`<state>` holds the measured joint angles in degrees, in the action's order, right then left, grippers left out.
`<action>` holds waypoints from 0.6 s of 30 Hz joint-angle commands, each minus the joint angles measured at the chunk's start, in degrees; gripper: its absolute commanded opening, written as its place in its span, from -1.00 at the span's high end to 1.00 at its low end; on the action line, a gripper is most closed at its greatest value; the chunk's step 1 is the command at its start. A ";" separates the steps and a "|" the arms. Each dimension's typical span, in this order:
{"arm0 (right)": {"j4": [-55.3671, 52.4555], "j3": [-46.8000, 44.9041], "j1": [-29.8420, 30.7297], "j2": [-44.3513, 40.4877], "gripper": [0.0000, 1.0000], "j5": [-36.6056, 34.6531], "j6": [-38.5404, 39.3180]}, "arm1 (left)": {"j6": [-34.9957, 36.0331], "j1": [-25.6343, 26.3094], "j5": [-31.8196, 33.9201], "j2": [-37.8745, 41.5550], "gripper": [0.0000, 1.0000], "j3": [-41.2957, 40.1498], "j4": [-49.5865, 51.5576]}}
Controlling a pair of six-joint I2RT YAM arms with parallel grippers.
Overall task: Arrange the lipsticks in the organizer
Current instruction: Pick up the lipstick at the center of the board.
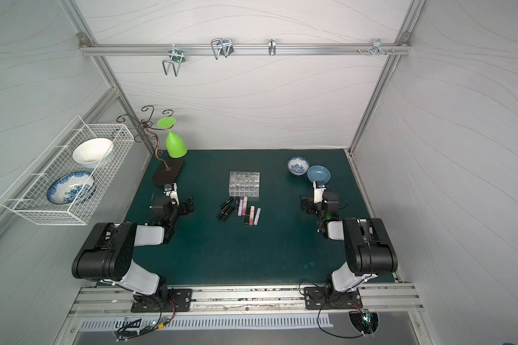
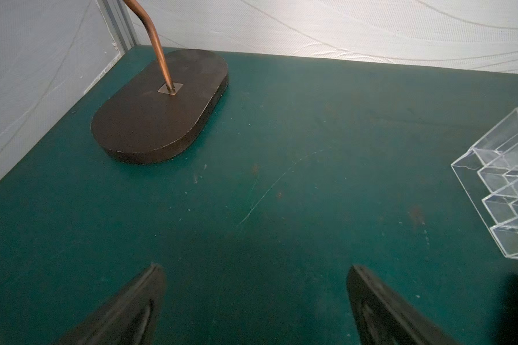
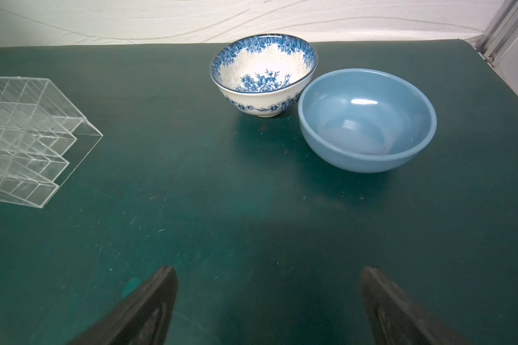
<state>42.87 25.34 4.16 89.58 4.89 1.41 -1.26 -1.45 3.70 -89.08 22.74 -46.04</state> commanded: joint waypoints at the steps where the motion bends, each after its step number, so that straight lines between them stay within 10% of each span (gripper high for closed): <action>1: 0.87 0.84 0.15 0.35 -0.98 0.02 0.44 | -0.39 -0.29 -0.89 0.15 -0.99 1.69 -1.27; 14: -0.28 0.39 2.51 -2.52 -0.98 -4.62 1.80 | 0.92 1.74 3.64 1.33 -0.99 1.66 -0.96; 18: -28.30 10.92 5.08 -11.50 -0.98 -14.68 -3.91 | 2.80 4.83 7.53 9.90 -0.99 5.10 10.94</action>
<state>30.72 28.45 8.14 83.68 -2.72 1.28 -0.30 1.19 7.11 -85.45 23.07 -41.04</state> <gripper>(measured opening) 0.990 0.996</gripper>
